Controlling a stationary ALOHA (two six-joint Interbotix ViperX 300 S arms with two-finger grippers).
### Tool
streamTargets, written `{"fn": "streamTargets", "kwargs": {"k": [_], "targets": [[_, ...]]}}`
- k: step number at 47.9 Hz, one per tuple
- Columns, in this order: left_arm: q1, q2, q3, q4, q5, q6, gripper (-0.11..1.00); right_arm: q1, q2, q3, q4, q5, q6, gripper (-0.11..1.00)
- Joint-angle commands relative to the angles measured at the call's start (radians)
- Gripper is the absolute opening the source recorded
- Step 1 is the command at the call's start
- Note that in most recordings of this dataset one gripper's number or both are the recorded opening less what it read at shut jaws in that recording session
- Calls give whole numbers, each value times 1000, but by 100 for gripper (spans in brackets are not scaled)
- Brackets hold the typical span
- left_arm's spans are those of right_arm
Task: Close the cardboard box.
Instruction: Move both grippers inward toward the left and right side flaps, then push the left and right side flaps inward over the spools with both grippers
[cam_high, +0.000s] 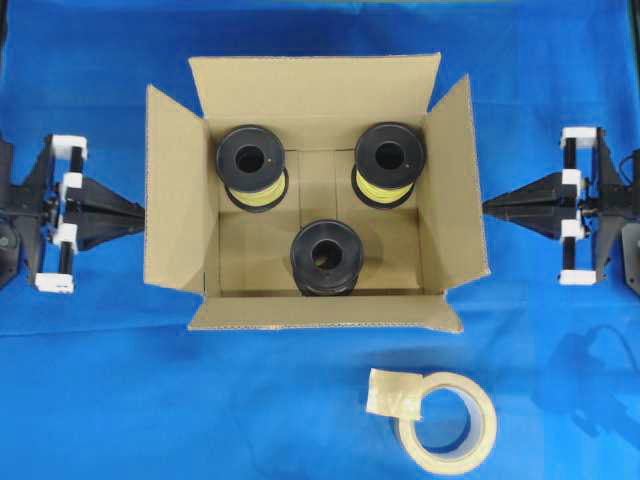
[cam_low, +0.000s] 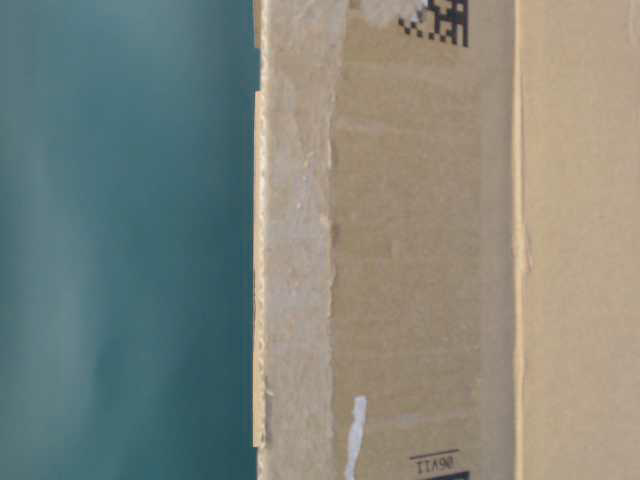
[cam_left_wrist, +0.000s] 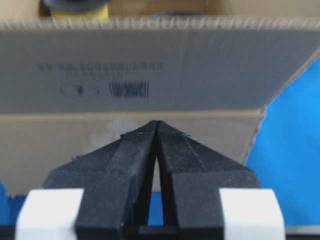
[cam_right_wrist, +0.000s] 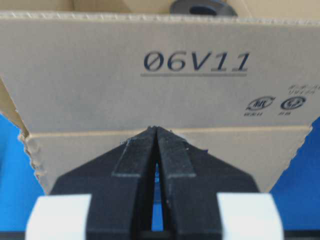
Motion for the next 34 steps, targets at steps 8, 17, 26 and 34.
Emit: {"fn": "streamTargets", "kwargs": {"k": [8, 17, 26, 34], "targets": [[-5, 43, -40, -5, -29, -2, 0, -2, 18, -23, 8, -20, 3, 0], [-5, 81, -97, -5, -34, 2, 0, -2, 61, -69, 14, -20, 3, 0], [-5, 183, -181, -6, -38, 12, 0, -2, 167, -158, 11, -23, 0, 0], [-5, 259, -259, -5, -52, 17, 0, -2, 253, -241, 8, -25, -2, 0]]}}
